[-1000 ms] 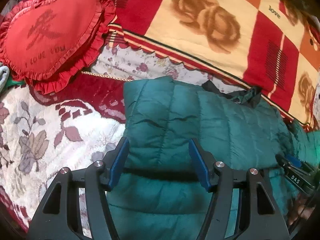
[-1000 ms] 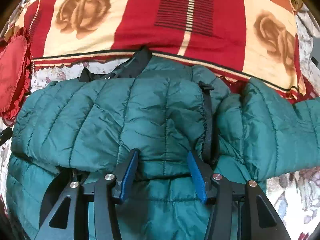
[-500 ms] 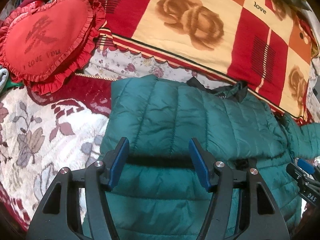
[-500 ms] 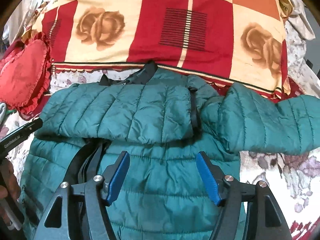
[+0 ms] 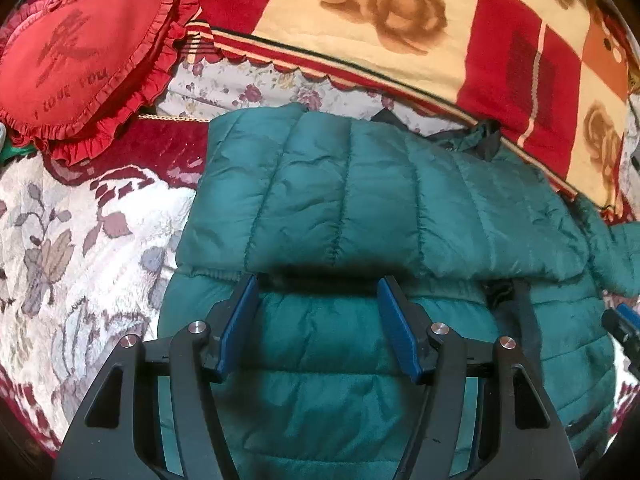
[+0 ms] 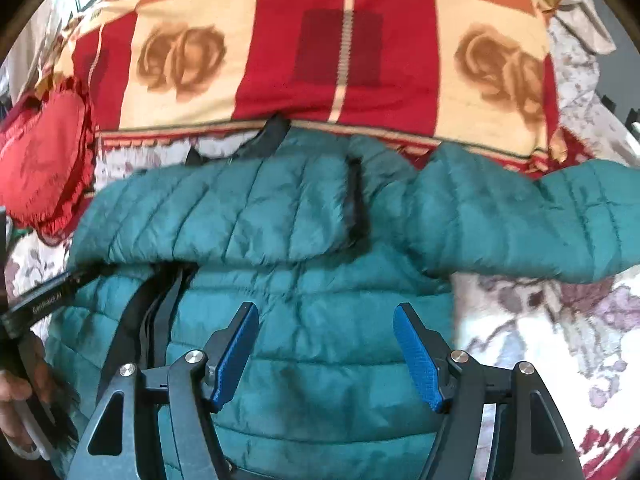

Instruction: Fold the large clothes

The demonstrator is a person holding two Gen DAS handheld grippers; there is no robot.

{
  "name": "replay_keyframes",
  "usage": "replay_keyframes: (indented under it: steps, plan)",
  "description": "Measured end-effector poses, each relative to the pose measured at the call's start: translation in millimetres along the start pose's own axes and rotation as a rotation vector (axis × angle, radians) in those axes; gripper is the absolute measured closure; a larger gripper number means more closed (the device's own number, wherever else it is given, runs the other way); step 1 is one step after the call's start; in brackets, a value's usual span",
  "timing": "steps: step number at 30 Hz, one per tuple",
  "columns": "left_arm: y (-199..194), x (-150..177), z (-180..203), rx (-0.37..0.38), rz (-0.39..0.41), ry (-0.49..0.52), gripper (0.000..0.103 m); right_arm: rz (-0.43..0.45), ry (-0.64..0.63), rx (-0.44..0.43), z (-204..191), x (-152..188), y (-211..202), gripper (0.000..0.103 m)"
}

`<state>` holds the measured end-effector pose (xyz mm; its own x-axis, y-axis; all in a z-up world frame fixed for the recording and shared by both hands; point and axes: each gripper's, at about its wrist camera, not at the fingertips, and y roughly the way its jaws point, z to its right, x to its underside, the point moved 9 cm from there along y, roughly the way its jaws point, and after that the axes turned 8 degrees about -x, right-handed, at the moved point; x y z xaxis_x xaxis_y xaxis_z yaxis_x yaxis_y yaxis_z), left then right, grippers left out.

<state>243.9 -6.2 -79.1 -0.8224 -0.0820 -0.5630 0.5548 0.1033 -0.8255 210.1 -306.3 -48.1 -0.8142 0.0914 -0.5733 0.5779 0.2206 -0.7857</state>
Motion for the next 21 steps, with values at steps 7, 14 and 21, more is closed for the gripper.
replay_keyframes:
  steps: [7,14,21]
  plan:
    - [-21.1,-13.3,-4.5,0.037,0.049,-0.022,0.041,0.111,0.042,0.114,61.3,-26.5,-46.0,0.024]
    - [-21.3,-12.1,-13.6,0.043,0.043,-0.042,0.041,0.159,0.209,0.312,184.9,-36.8,-75.3,0.024]
    - [-16.9,-6.1,-14.9,0.03,0.035,-0.016,0.041,0.228,0.429,0.478,299.9,-26.1,-119.3,0.024]
